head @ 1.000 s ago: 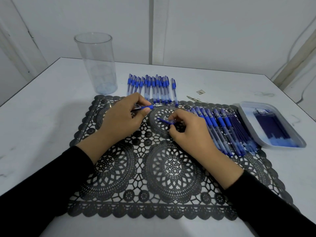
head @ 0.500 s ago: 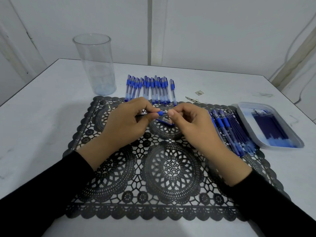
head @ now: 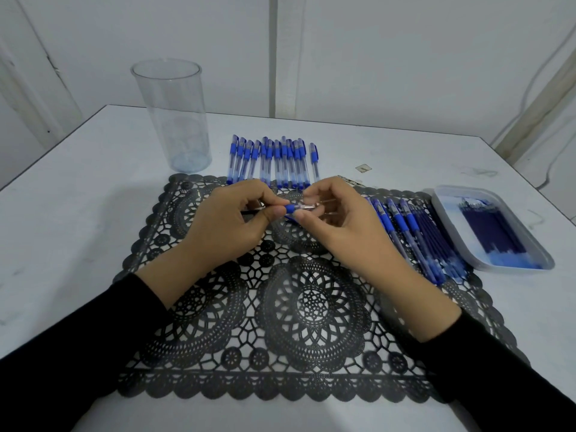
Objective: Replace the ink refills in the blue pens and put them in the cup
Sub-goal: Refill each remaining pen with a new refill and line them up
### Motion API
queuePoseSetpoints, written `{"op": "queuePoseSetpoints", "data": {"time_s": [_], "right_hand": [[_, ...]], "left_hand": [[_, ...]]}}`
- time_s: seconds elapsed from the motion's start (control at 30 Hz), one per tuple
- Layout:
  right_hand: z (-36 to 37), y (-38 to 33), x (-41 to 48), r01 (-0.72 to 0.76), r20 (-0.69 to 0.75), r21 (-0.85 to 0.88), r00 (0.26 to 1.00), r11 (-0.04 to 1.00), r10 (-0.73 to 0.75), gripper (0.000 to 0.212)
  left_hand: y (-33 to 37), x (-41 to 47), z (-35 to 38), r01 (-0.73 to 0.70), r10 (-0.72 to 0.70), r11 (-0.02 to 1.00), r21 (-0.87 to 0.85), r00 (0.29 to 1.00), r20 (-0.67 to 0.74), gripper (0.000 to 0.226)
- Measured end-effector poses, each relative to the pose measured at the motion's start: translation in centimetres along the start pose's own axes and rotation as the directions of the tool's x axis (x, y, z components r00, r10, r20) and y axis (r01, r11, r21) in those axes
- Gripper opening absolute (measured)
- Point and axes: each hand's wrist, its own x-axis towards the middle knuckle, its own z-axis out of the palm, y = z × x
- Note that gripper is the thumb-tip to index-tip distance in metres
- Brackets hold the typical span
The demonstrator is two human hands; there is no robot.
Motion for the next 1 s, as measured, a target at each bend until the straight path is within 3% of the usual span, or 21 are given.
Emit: {"op": "queuePoseSetpoints", "data": {"time_s": [0.1,0.17,0.23,0.6,0.73,0.9,1.0], "right_hand": [[-0.09,0.02,-0.04,0.029,-0.007,-0.106,1.000,0.994,-0.030,0.012],[-0.19,0.13,0.05,0.010,0.033,-0.042,0.999,0.999,-0.008,0.002],[-0.24,0.24,0.03,-0.005,0.029,0.012,1.000,1.000,0.004,0.012],[-0.14,0.42,-0.11,0.025,0.005,-0.034,1.000,0.999,-0.025,0.005],[-0.23,0.35,-0.11,-0.025,0.015,0.062,1.000,0.998,0.024,0.017],[-0.08,-0.03,-0.21,-0.003,-0.004,0.024,1.000,1.000,0.003,0.005],[-0.77,0.24,-0.18,-0.058,-0.063,0.080,0.996,0.995,0.063,0.007]], "left_hand": [[-0.05,0.02,-0.09,0.009,-0.009,1.000,-0.003,1.000,0.007,0.013],[-0.12,0.01,-0.09,0.014,-0.014,1.000,0.001,1.000,0.007,0.013],[-0.13,-0.01,-0.08,0.013,-0.013,1.000,0.001,1.000,0.004,0.012],[-0.20,-0.03,-0.23,0.017,-0.018,1.000,0.005,1.000,0.024,0.017],[-0.27,-0.10,-0.26,0.021,-0.021,1.000,0.005,0.999,0.028,0.013],[-0.24,-0.12,-0.33,0.024,-0.024,1.000,0.012,0.999,0.035,0.014],[-0.30,-0.15,-0.58,0.055,-0.055,0.998,0.022,0.998,0.014,0.011]]}}
